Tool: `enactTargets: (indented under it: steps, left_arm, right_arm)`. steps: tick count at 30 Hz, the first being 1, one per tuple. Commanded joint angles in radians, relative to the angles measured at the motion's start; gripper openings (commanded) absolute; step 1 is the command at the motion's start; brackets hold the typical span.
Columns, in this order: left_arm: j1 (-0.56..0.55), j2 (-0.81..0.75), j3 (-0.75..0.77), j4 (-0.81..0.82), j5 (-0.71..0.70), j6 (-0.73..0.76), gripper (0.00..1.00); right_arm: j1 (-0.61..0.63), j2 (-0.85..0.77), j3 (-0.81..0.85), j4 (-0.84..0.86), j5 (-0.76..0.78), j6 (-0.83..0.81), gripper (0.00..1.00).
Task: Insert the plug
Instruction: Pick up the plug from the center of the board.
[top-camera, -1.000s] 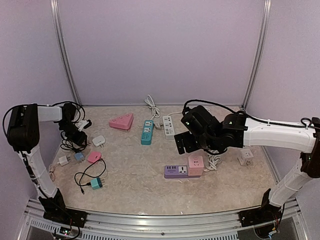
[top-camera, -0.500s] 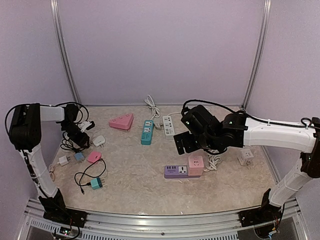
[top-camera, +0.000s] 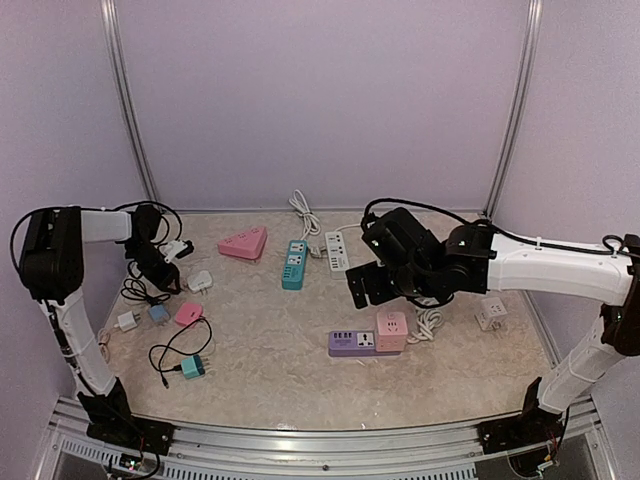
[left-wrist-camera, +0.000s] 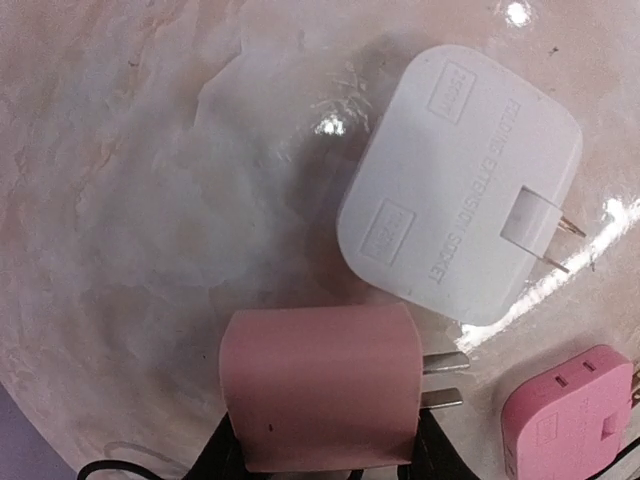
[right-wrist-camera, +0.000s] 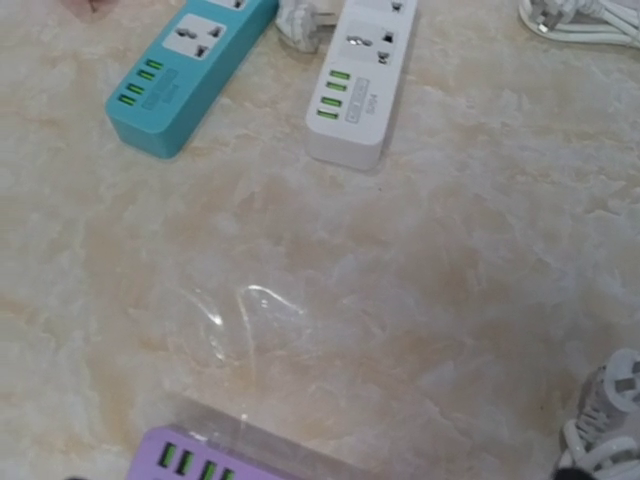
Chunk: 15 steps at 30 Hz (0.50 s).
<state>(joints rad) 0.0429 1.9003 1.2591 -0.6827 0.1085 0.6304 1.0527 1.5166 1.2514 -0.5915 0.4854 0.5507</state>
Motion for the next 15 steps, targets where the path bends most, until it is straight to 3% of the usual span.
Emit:
enactTargets:
  steps: [1,7,11,15]
  left_arm:
    - [-0.051,-0.164,0.007,-0.055,-0.034,0.052,0.0]
    - [-0.271,-0.441,0.036,-0.242,-0.134,0.183,0.0]
    - [-0.516,-0.609,0.111,-0.388,-0.221,0.192,0.0]
    - [-0.737,-0.658,0.235,-0.554,-0.267,0.148,0.0]
  right_arm:
    - [-0.019,-0.027,0.065,0.012,-0.06,0.006,0.99]
    - [-0.058,-0.042,0.146,0.106,-0.327,-0.015,0.94]
    - [-0.056,0.019,0.251,0.148,-0.426,-0.018,0.84]
    - [-0.021,0.08,0.302,0.296,-0.549,0.014,0.78]
